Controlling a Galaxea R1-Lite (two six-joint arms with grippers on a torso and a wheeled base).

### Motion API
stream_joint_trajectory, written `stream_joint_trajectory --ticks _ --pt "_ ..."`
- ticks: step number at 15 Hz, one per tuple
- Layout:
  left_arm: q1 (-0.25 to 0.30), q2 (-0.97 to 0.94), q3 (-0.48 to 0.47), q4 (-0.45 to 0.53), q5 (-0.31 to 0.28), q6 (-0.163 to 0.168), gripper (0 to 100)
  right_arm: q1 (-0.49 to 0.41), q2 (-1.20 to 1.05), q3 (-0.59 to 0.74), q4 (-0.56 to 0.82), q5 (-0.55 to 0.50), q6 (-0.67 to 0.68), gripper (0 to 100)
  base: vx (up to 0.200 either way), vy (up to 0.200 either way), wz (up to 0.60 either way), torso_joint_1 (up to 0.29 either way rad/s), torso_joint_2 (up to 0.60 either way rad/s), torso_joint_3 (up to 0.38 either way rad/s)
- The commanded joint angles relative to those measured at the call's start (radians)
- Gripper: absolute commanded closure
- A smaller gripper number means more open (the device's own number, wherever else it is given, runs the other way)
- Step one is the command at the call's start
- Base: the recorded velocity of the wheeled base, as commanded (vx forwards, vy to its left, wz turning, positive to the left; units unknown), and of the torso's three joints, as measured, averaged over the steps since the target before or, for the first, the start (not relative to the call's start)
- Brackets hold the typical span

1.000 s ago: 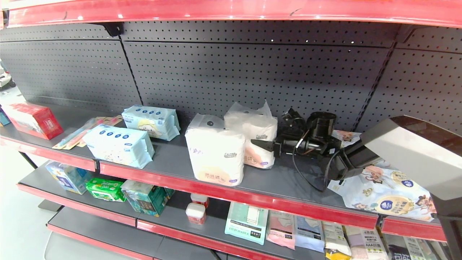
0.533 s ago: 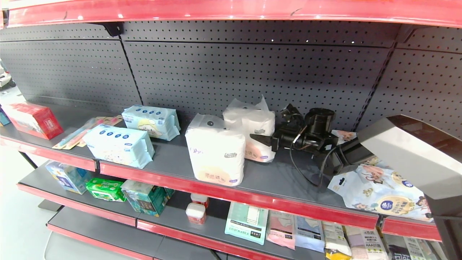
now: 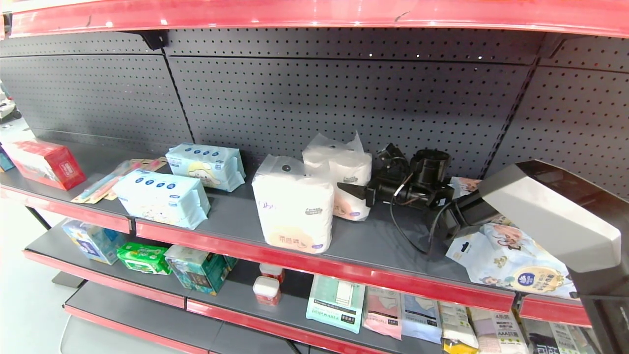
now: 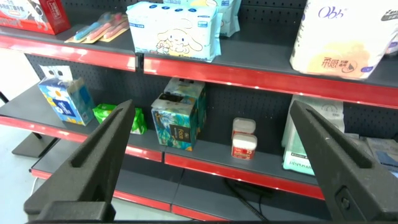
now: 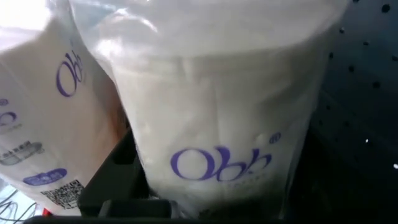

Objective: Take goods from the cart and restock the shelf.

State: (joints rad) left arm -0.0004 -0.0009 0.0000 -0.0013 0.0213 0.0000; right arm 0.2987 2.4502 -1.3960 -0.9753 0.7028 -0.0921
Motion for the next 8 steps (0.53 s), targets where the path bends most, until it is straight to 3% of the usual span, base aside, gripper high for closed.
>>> stream_joint_trajectory --ticks 1,8 --pt "0.000 0.001 0.000 0.000 0.000 0.000 0 -0.001 0.026 0.000 0.003 0.001 -0.003 100 0.000 0.000 0.00 0.000 0.00 0.000" --pt "0.000 0.001 0.000 0.000 0.000 0.000 0 0.005 0.047 -0.049 0.004 0.014 0.006 100 0.000 0.000 0.00 0.000 0.00 0.000"
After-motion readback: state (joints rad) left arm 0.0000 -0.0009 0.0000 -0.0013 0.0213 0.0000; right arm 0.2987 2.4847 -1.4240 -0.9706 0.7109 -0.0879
